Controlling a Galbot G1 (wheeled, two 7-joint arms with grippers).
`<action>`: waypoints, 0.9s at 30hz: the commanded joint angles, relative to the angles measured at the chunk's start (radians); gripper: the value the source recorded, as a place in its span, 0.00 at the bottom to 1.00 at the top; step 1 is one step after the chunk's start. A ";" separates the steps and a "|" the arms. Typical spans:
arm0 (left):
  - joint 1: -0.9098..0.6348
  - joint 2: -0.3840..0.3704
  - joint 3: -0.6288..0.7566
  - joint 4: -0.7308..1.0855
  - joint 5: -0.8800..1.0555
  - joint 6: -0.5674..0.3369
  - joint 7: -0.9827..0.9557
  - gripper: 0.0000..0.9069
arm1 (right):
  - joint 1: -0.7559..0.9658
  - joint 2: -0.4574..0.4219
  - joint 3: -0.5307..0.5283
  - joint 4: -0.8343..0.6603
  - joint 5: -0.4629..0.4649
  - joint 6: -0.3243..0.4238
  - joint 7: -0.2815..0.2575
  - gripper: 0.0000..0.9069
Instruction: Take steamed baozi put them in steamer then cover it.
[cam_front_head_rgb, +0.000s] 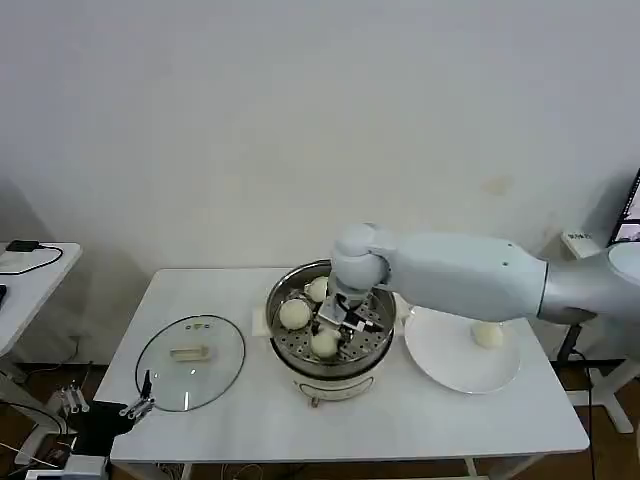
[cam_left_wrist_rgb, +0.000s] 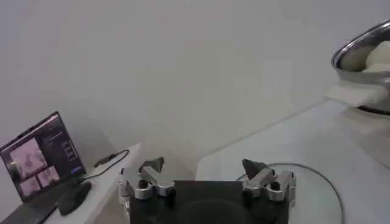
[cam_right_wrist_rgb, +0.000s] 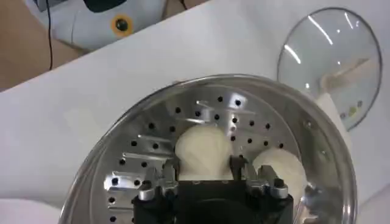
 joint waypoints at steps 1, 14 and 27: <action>-0.001 -0.002 0.002 0.000 0.000 0.000 -0.001 1.00 | -0.004 0.002 -0.003 -0.006 -0.006 0.013 0.000 1.00; -0.006 0.006 0.006 -0.002 0.000 0.001 0.001 1.00 | 0.033 -0.046 0.030 -0.001 0.067 0.006 0.024 1.00; -0.043 0.056 0.022 0.013 -0.018 0.005 0.007 1.00 | 0.151 -0.275 0.103 0.012 0.217 -0.153 0.019 1.00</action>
